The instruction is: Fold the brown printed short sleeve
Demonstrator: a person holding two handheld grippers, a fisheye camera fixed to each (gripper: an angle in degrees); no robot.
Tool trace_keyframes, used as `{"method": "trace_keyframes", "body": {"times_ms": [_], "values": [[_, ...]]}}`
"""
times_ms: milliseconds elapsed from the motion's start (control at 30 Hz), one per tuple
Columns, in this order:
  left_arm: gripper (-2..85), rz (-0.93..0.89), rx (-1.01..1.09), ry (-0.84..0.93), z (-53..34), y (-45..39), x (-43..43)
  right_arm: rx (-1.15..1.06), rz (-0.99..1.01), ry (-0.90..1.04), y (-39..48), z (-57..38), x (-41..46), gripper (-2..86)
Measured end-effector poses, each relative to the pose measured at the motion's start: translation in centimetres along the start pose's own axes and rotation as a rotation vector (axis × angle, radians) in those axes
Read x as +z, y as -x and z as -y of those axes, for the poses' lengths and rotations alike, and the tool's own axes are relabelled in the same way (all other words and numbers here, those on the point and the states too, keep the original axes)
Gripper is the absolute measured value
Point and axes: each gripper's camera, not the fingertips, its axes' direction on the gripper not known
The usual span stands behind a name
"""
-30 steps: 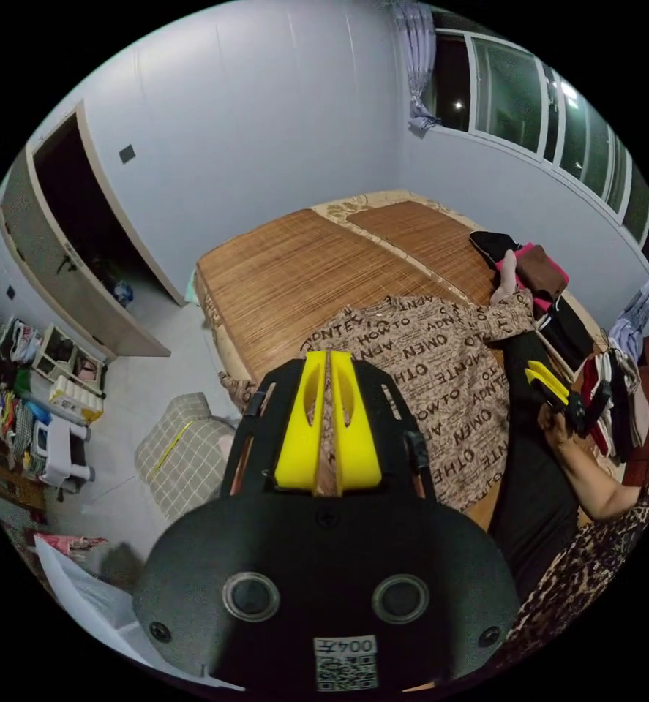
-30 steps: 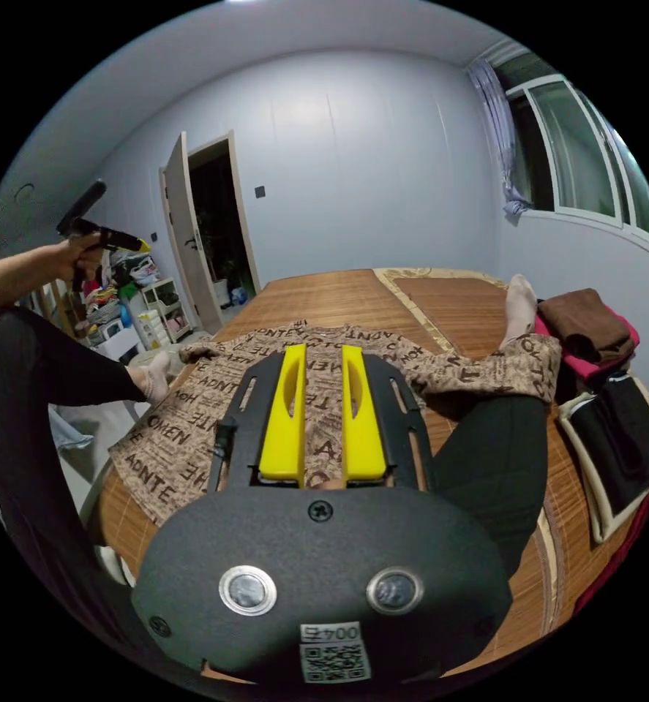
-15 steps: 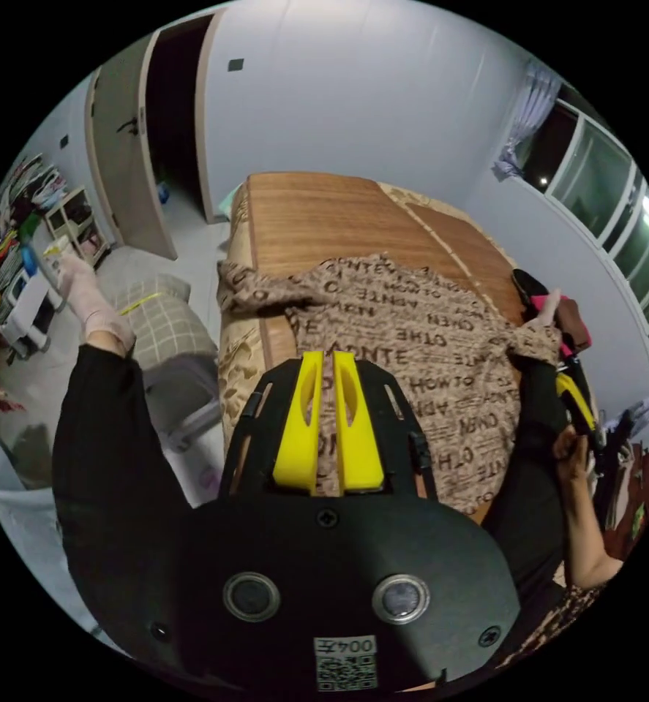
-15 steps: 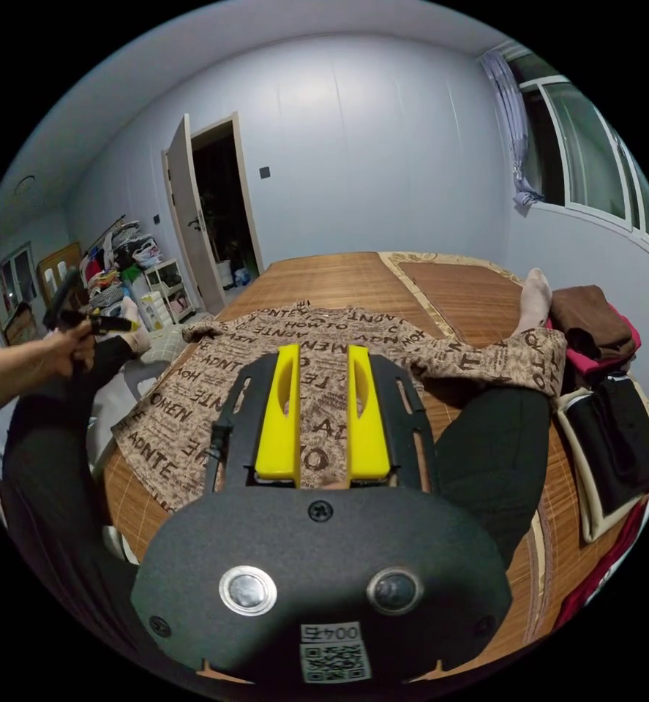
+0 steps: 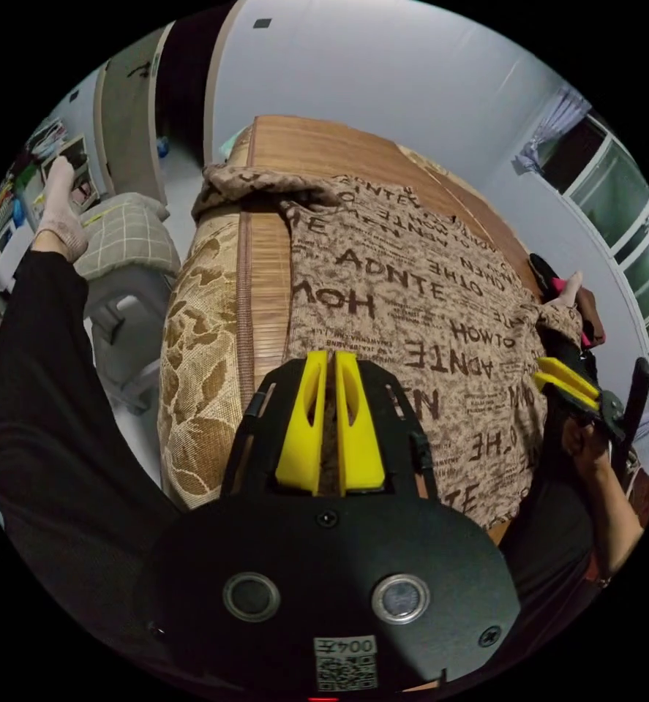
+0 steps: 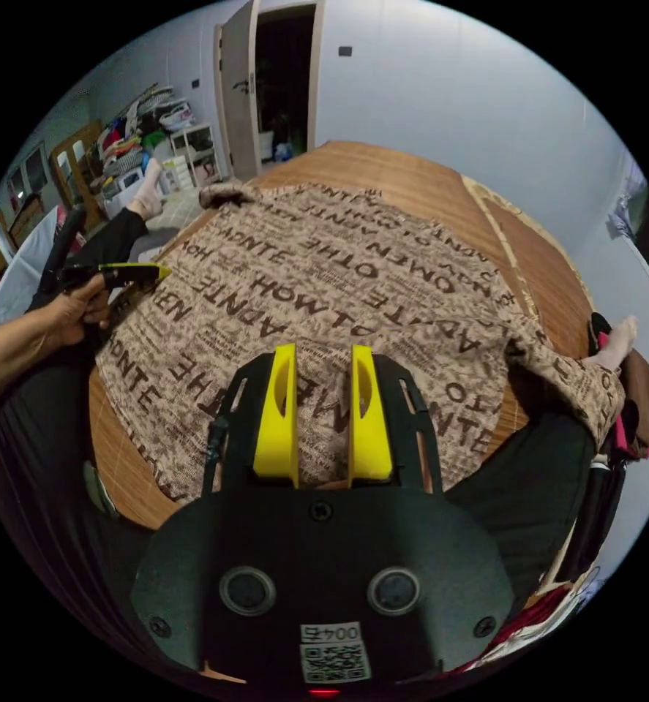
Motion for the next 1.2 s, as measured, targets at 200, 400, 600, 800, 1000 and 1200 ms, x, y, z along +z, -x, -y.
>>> {"method": "trace_keyframes", "body": {"times_ms": [200, 400, 600, 800, 1000, 1200], "values": [[1.5, 0.118, 0.134, 0.052, -0.4, -1.0, 0.0, -0.025, 0.009, 0.213, 1.1, 3.3, 6.0, 11.5], [1.9, 0.125, 0.128, 0.087, -1.6, -0.4, -0.5, 0.047, 0.082, 0.27, -0.1, 4.7, 7.4, 12.0], [2.9, 0.056, 0.108, 0.069, -2.2, -0.1, -0.7, 0.04, 0.081, 0.294, -0.2, 5.9, 8.7, 12.0], [5.3, -0.024, 0.097, -0.131, -0.8, 1.2, -3.6, 0.113, 0.135, 0.269, -1.6, 6.9, 10.1, 11.2], [8.7, 0.248, 0.136, -0.147, 5.1, 6.3, -2.9, 0.129, 0.161, 0.239, -2.4, 7.5, 11.4, 10.8], [9.1, 0.376, 0.203, -0.045, 10.4, 7.9, 0.8, 0.136, 0.176, 0.214, -3.4, 7.7, 12.4, 10.5]]}}
